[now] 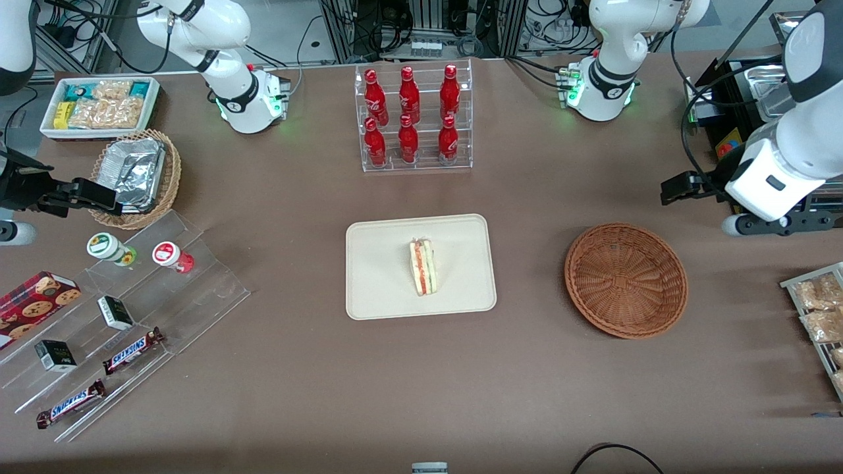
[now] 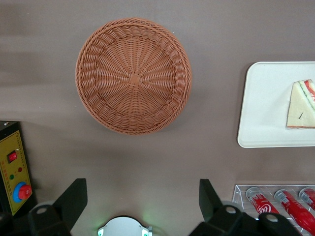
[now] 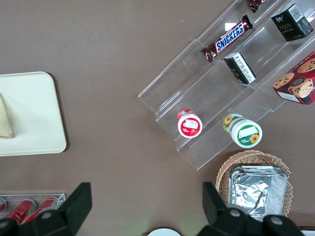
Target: Place sandwich from basket to tray
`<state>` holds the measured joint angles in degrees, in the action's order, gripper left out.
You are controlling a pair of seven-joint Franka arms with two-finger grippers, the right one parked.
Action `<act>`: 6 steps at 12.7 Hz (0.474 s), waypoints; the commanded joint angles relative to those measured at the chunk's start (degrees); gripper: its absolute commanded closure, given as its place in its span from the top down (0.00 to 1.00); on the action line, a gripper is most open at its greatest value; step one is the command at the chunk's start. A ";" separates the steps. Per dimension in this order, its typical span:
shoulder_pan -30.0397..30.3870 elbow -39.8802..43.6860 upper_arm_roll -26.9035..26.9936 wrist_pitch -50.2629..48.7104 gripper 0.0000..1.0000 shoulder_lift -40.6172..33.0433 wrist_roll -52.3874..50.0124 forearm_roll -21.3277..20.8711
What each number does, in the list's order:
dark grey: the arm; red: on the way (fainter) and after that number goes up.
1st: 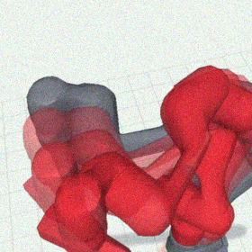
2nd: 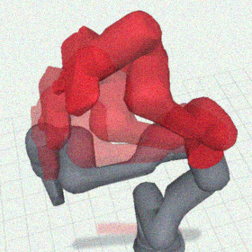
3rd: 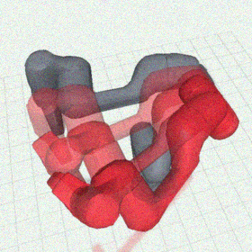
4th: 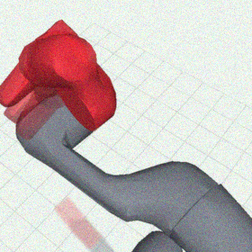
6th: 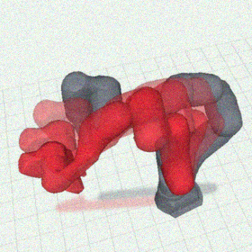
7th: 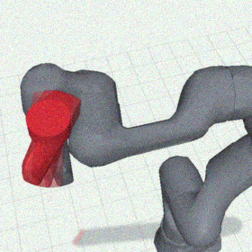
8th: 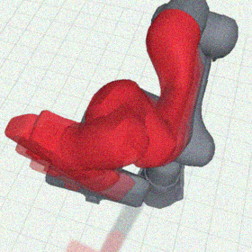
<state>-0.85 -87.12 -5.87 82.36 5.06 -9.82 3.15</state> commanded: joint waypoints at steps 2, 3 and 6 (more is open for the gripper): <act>2.25 0.28 -0.64 -4.30 1.00 -2.95 4.00 -0.16; 3.13 0.63 -0.63 -6.05 1.00 -3.73 5.24 -0.08; 3.23 0.20 -0.11 -7.65 1.00 -5.32 5.78 -0.16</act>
